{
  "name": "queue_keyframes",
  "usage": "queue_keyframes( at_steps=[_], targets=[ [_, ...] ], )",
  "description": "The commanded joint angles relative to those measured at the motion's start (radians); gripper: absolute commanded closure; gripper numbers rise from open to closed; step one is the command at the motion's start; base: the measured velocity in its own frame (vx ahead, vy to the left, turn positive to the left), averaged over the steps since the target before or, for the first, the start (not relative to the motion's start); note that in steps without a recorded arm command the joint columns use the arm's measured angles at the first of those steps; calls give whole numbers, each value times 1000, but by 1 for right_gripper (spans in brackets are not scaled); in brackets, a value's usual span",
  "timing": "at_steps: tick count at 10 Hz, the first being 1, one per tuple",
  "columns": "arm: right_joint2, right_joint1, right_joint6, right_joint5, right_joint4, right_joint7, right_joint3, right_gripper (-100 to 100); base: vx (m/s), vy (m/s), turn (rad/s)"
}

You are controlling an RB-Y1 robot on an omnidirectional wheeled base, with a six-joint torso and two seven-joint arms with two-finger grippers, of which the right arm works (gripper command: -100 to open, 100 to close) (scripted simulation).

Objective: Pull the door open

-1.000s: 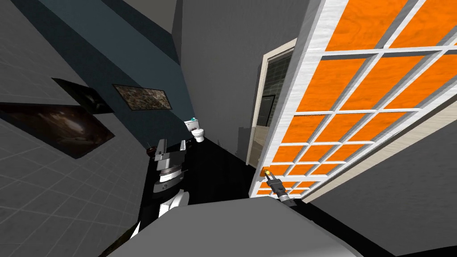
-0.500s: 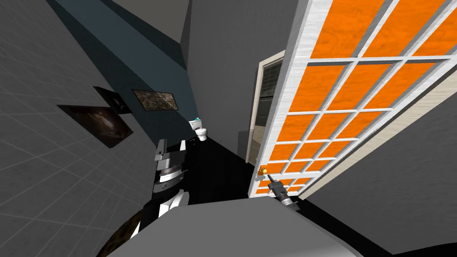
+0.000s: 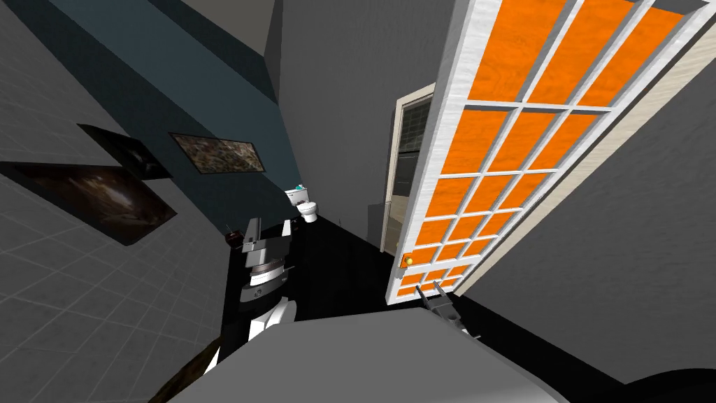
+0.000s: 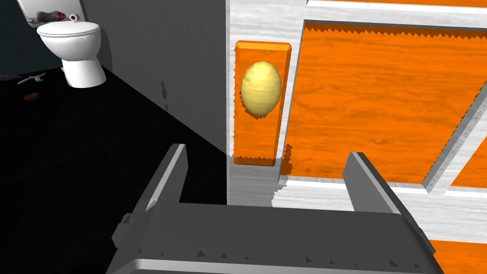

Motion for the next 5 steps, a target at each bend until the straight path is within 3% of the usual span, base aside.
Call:
queue_keyframes(
  at_steps=[1, 2, 3, 5],
  targets=[
    [3, 29, 26, -6, -2, 6, 4, -100, -16, 35, -183],
    [4, 27, 6, -2, -22, -4, 4, -100, -8, 19, -40],
    [7, 13, -7, -4, -14, -2, -8, -100, 149, 9, 115],
    [9, -7, -23, -5, -3, 2, -22, -100, 239, 35, 129]
  ],
)
